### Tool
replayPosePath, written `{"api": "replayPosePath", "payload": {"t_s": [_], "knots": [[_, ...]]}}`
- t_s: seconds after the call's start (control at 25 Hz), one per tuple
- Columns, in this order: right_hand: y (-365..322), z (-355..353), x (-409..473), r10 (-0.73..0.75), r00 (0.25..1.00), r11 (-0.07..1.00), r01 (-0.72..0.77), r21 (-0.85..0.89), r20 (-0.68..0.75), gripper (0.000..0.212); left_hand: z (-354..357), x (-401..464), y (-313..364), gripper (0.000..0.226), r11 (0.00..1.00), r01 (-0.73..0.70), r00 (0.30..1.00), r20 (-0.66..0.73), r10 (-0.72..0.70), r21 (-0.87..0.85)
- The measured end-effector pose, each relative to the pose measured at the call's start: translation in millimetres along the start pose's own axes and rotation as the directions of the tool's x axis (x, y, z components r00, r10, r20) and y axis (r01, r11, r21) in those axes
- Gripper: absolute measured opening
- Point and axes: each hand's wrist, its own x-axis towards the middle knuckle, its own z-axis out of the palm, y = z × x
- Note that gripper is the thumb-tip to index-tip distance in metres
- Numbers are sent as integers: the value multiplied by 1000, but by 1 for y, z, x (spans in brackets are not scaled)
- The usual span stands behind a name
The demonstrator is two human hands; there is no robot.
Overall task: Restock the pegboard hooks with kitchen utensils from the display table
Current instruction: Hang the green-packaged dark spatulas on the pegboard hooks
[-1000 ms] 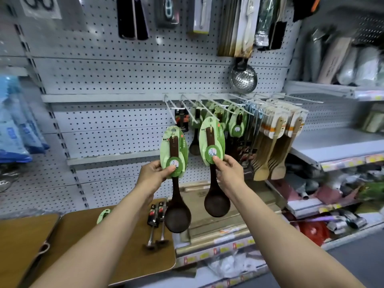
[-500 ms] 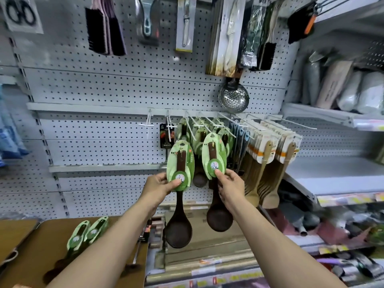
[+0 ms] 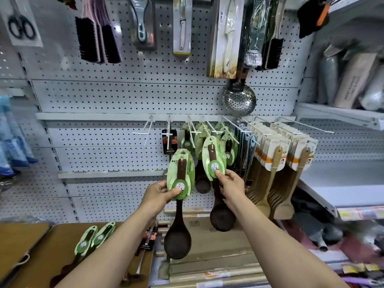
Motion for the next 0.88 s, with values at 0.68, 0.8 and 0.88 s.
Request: {"api": "replayPosePath", "payload": {"t_s": [0.68,0.8,0.88], "knots": [[14,16,78,95,992,994,-89,-71,81,24,-8,66,-5,26,1000,17,999,27,-16,-14],[11,15,74,134,988,986,-126,-106,76,26,-7,60,-5,26,1000,12,1000,19,-11,-27],[8,13,66,160,986,973,-151,-175,39,17,-6,54,-4,25,999,10,1000,17,-9,-35]]}}
